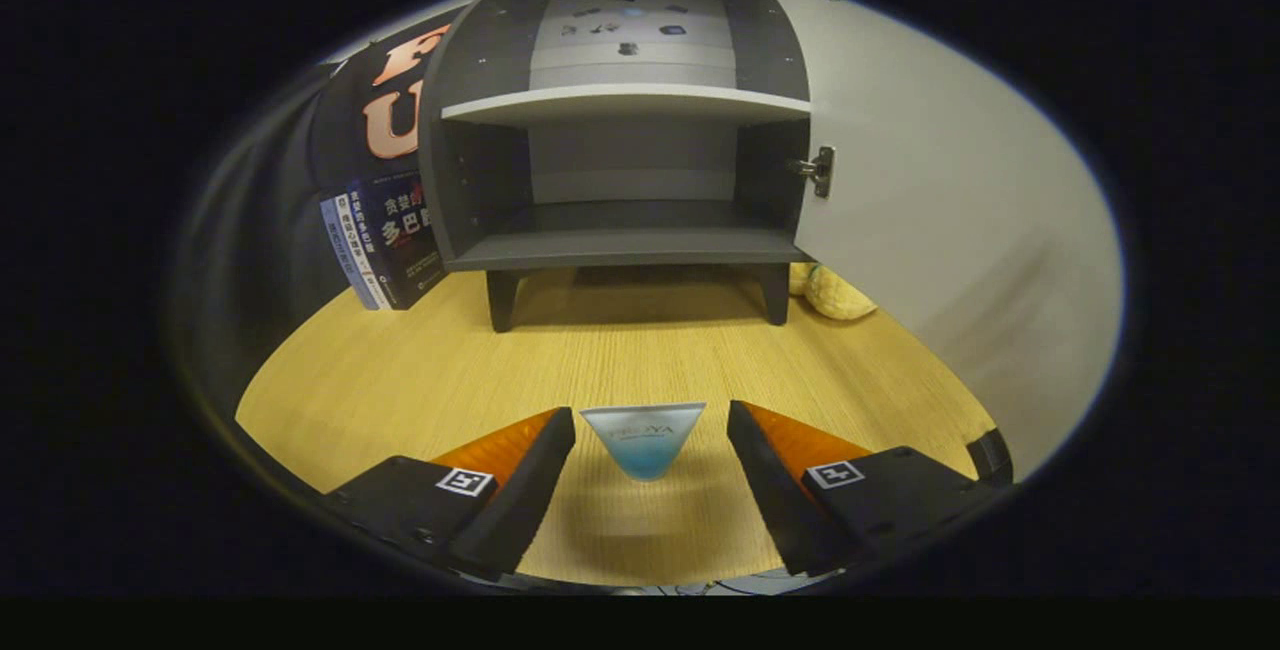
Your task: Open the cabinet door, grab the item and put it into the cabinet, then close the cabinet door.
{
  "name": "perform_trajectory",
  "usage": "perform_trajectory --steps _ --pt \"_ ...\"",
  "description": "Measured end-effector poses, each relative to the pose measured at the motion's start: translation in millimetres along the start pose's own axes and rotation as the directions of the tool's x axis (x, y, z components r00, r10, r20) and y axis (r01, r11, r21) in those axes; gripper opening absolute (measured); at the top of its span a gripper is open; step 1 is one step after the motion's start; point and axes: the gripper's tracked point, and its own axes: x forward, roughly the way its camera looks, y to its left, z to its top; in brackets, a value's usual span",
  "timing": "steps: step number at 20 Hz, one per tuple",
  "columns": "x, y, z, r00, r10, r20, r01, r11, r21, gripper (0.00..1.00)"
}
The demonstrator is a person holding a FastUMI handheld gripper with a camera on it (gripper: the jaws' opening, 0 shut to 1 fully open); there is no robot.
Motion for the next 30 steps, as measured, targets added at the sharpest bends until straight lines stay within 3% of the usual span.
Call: perform_trajectory --steps 4,7,18,30 --pt "-0.3 1.0 -3.0 1.0 -0.004 -0.022 0.004 1.0 0.004 0.69" --pt "-4.7 -1.7 -6.0 0.999 -0.012 -0.049 0.011 1.0 -0.013 0.6" --pt "-24.7 -1.4 46.7 0.998 -0.044 0.054 0.045 0.999 -0.016 0.6" --pt "-48.8 31.7 116.2 0.983 0.033 0.179 -0.04 0.999 0.034 0.6"
